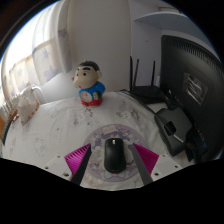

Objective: Arrange mouse

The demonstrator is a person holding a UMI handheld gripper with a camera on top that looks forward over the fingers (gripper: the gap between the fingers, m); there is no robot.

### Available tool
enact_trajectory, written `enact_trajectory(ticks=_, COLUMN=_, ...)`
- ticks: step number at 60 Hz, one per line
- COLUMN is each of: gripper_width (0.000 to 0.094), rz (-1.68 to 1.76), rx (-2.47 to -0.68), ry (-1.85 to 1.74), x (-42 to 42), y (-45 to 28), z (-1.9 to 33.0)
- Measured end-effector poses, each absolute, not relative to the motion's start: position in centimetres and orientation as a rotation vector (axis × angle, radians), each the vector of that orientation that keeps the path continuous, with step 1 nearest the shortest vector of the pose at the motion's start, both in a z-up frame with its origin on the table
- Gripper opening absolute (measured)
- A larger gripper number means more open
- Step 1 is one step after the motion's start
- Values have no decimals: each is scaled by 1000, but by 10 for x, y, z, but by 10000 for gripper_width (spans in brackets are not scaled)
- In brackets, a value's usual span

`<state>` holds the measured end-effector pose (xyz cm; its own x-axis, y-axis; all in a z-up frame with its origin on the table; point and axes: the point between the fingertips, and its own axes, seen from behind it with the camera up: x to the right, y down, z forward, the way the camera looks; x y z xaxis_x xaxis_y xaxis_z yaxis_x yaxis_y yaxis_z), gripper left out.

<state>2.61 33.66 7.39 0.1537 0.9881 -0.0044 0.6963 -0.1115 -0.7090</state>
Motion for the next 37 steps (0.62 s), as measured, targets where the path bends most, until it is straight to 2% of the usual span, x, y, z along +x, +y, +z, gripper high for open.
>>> enact_trajectory(ticks=9, gripper_width=851, rz=680, rx=-1902, ry=-1636, x=90, y=314, z=140)
enact_trajectory(ticks=17, gripper_width=854, rz=654, rx=-1872, ry=-1682, x=137, y=304, z=170)
enact_trajectory(ticks=25, gripper_width=849, rz=690, rx=-1881, ry=-1688, x=151, y=297, z=177)
enact_trajectory(ticks=37, gripper_width=857, rz=639, rx=-1895, ry=-1700, x=153, y=305, z=168)
